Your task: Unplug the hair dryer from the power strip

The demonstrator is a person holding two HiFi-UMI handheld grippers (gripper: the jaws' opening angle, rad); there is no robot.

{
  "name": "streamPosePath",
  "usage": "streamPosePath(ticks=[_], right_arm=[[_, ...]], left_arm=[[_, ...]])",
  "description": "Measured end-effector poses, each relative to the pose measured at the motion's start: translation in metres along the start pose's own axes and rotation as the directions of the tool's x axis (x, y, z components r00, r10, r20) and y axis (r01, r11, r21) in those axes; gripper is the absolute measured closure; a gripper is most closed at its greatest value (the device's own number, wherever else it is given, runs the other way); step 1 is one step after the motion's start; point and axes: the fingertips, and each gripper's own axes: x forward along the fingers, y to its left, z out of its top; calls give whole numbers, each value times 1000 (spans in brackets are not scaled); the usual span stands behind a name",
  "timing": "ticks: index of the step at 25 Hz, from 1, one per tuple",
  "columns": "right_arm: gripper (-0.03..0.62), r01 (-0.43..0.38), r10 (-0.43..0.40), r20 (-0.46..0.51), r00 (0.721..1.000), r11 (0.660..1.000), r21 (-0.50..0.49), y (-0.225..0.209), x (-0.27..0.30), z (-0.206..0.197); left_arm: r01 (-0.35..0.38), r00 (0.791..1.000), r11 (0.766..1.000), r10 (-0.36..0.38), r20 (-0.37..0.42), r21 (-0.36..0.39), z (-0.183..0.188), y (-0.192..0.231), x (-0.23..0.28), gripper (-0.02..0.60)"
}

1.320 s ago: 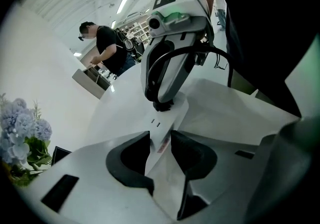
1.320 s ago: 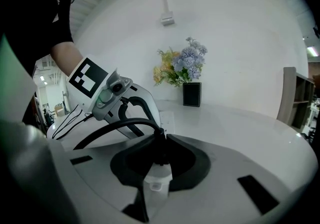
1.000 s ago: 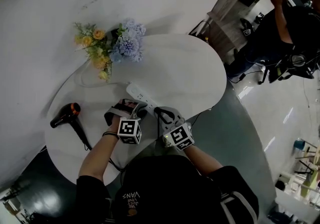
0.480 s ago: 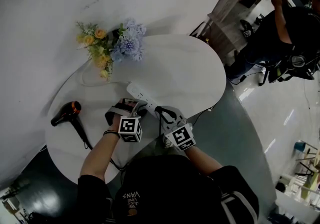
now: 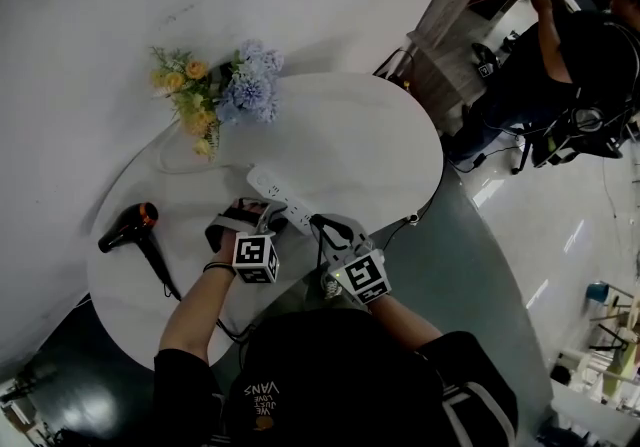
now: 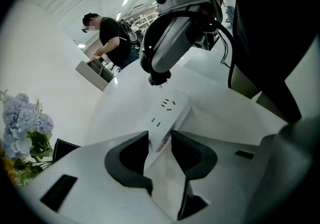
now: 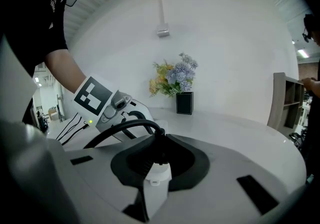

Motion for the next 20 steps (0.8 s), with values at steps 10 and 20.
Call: streamPosePath(ticks=[10, 20], right_arm=[[523, -6, 7, 12, 1000, 1000, -3, 1, -14, 4], [523, -28, 28, 33, 999, 1000, -7, 6, -29, 7]], left_arm=[[-52, 999, 995, 53, 2, -86, 5, 0, -8, 433], [-227, 964, 912, 261, 56, -343, 23, 14, -45, 515]])
